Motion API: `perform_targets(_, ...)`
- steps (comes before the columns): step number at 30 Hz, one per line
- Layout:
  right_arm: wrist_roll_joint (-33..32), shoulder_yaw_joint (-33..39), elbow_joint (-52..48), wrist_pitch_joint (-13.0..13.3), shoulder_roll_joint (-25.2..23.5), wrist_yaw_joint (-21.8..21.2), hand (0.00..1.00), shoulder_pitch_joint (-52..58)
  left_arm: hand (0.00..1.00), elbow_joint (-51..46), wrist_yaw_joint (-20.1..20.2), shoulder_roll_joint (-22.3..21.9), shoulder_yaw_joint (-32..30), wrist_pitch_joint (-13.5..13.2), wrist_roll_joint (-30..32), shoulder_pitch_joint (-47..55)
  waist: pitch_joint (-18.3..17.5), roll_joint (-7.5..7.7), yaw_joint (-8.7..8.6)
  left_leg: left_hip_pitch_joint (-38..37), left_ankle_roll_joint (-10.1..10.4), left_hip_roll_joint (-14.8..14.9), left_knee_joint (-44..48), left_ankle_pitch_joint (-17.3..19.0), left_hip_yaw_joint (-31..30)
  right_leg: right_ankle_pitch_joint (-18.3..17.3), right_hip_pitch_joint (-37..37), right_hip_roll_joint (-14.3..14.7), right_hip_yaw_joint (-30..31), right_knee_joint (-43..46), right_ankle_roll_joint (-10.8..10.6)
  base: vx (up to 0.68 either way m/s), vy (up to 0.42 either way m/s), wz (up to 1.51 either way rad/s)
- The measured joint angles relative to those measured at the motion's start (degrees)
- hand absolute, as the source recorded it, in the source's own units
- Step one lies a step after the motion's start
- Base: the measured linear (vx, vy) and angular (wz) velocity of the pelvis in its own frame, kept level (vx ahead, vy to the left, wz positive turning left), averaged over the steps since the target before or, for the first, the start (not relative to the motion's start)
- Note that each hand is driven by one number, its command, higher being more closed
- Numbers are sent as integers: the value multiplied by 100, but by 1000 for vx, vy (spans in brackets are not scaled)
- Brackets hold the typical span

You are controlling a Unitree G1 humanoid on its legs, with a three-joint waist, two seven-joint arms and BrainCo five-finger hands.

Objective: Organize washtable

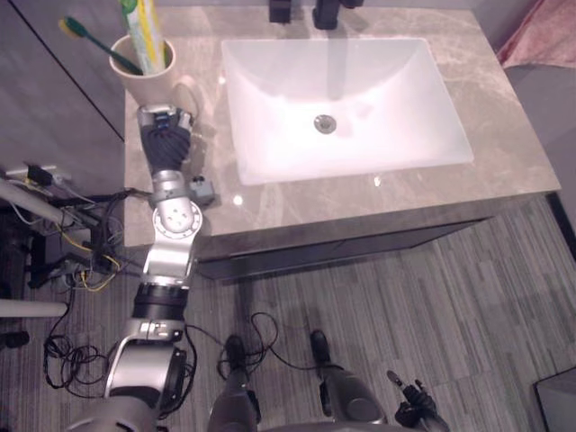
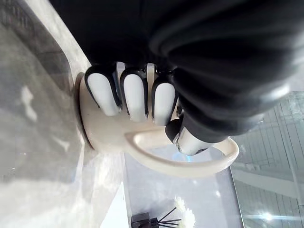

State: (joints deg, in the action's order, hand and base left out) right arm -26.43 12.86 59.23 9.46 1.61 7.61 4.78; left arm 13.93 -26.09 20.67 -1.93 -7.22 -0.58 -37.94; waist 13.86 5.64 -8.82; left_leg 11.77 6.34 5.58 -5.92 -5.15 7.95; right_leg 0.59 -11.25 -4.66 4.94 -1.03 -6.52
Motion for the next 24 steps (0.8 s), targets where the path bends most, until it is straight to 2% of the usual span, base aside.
perform_targets(5,-2,-45,9,2,3,0,0,2,100,19,-47,56,-46,11,-109,-216,82,5,-10,48,-4,-7,-3,3,-1,6,-79,-4,45,34,-7,4,0,-2)
perform_targets(9,-3,-220,9,6,4,-5,0,2,100,41,-74,153,-49,128,-164,-360,82,6,-36,120,-10,11,-4,-1,18,21,-225,27,158,153,-6,5,-1,-7)
perform_targets(12,-5,-276,8,10,4,-5,0,2,100,129,-103,253,-93,179,-163,-460,80,12,-125,195,-7,60,-5,-2,4,85,-323,86,191,199,15,-18,-2,-3)
perform_targets(17,-11,-437,7,9,11,-7,0,20,100,319,-169,425,-97,197,-153,-665,78,17,-147,325,-6,212,-6,11,-87,317,-536,252,310,196,127,-52,-29,-16)
perform_targets(20,-23,-456,-1,15,14,-8,0,25,100,428,-176,435,-89,199,-154,-857,96,56,-162,409,20,259,-7,-4,-338,344,-632,333,301,179,164,-34,-41,-8)
perform_targets(24,-74,-494,-1,18,107,-9,0,27,100,636,-175,491,-39,238,-156,-1098,119,100,-209,437,140,322,-6,-96,-307,355,-663,424,315,71,191,-32,-47,-13)
